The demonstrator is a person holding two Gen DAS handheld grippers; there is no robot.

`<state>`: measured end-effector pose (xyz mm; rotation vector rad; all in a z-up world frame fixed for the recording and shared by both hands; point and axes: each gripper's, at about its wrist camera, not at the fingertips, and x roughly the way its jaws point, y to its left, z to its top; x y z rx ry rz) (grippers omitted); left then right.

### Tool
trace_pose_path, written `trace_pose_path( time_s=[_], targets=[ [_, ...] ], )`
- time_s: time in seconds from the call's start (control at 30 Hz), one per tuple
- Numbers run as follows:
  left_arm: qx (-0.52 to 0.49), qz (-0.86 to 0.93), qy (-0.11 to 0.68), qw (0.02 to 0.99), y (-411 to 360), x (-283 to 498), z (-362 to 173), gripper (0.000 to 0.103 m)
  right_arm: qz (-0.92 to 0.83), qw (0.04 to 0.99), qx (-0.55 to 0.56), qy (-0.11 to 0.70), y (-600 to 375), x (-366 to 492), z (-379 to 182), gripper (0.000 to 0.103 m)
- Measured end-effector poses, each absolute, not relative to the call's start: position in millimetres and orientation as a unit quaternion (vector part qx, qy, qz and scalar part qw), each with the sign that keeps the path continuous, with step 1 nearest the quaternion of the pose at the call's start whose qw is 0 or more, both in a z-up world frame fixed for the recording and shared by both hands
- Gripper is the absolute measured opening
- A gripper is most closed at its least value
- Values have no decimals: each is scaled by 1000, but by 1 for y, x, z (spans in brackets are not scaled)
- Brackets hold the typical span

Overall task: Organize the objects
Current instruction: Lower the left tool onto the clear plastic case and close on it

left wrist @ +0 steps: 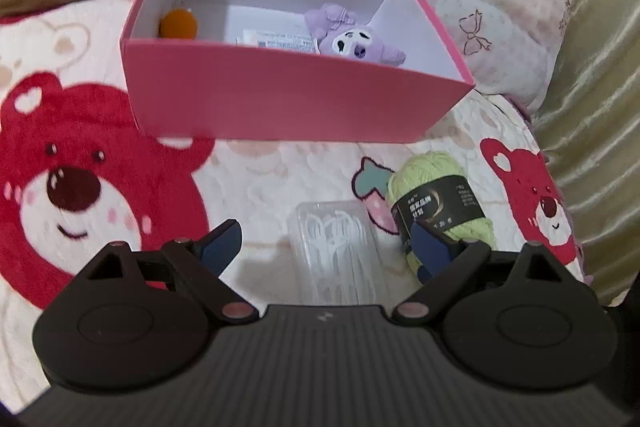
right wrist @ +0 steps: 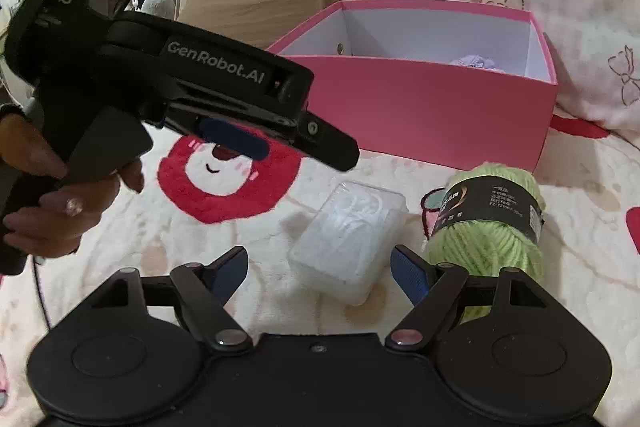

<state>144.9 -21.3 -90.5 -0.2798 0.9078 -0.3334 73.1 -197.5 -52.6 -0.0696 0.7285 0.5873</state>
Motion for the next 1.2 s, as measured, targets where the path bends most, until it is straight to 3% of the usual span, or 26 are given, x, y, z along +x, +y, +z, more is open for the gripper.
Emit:
trace_pose_path(
  time_s=[0.43,0.5,0.57,0.73,0.9,1.03,1.2],
  targets=[
    [-160,-174,432,870,-20,138,-117,87,238,892,-22,384,-189,69,-75,79],
    [-171,-171,432,869,-19,140,-118,80,233,894,-11,384,-194,73,-76,79],
    [-181,-145,425,875,-17,141,-119,54,234,893,1,384,-194,78,-78,79],
    [-268,-133,419,857,0,145,-125,52,233,900,-47,367,-180,73,-77,78],
    [-241,-143,435,856,-10,145,-130,50,224,904,-61,360,-178,73,-78,77],
    [-232,-150,457,846,-18,148,-140,33,231,903,-59,357,-178,77,-77,65],
    [-268,-146,466,830,-13,152,-144,33,221,901,-70,368,-169,85,-79,65]
  ],
)
